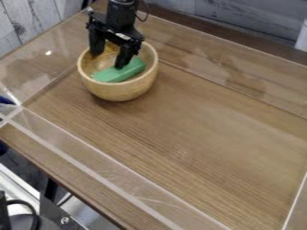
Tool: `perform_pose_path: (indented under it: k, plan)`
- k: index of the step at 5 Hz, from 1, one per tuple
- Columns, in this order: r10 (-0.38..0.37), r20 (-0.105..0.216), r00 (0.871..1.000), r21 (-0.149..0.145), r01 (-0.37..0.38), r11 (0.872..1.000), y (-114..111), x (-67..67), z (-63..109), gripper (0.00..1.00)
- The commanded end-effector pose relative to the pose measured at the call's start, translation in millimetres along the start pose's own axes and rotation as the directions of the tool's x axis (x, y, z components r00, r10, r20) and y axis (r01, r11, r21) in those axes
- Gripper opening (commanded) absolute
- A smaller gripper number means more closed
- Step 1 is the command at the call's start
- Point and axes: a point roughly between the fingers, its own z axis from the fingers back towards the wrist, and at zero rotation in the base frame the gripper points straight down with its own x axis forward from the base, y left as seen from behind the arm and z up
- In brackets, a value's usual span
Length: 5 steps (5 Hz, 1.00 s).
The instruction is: Put the green block in the brown bowl
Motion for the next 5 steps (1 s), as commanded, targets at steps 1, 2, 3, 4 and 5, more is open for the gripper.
perform_pose_path:
  k: [1,2,3,4,5]
  plan:
    - [0.026,0.056,0.998,0.011,-0.027,1.0,0.2,11.2,6.4,1.0]
    - [0.018,0.051,0.999,-0.006,-0.017,1.0,-3.0,7.5,3.7,1.0]
    - [0.009,0.045,0.999,-0.021,-0.008,1.0,-6.3,4.0,0.9,1.0]
    - [0.014,0.024,1.0,-0.046,-0.013,0.999,-8.8,3.8,-6.4,1.0]
    - [0.018,0.004,1.0,-0.069,-0.017,0.997,-11.5,3.6,-13.5,1.0]
